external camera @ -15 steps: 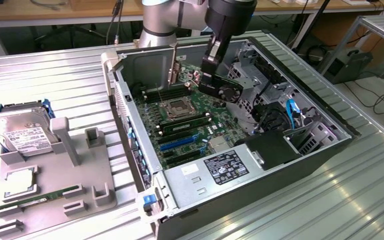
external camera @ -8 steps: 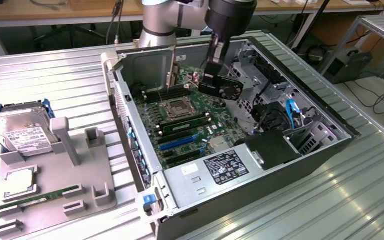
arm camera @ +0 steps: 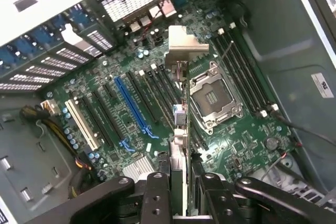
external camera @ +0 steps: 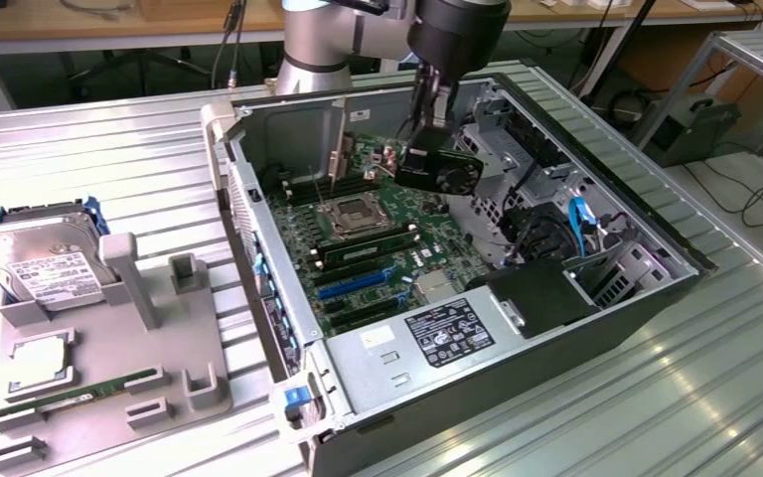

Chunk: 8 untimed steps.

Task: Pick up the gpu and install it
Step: 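Insert the gpu into the slot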

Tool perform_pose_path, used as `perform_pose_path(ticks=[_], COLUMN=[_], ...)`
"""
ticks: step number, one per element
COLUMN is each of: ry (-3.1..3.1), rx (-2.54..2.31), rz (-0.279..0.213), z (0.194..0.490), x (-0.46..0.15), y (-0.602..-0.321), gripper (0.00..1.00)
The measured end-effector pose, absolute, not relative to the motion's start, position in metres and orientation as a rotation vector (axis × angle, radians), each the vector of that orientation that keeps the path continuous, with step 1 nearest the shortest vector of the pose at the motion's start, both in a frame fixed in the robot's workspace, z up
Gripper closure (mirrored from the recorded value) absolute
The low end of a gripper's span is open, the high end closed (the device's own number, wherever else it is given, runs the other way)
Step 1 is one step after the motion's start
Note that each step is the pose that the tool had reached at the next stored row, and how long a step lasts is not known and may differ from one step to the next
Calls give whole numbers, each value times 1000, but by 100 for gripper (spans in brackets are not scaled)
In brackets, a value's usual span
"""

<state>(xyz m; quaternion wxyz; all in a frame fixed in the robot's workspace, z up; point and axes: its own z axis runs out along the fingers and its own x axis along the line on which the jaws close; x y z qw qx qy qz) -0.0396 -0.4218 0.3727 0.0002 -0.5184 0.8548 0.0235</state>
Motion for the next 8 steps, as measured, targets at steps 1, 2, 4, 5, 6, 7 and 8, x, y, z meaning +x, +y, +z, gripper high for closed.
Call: perform_pose_path(ticks=[1,2,4,5,6,7,8], ry=[2672,2659,2634,2620,2607,2594,2579], rx=[-1651,-1671,-1713,-1735,-1755,-1775,-1797], rz=[74,74,74,74,74,74,74], z=[373,373,373,373,372,372,372], x=[-40,-40,-40,-40,-40,-40,-40], y=[-422,-422,-422,-422,-422,-422,-422], gripper=[74,74,74,74,74,74,74])
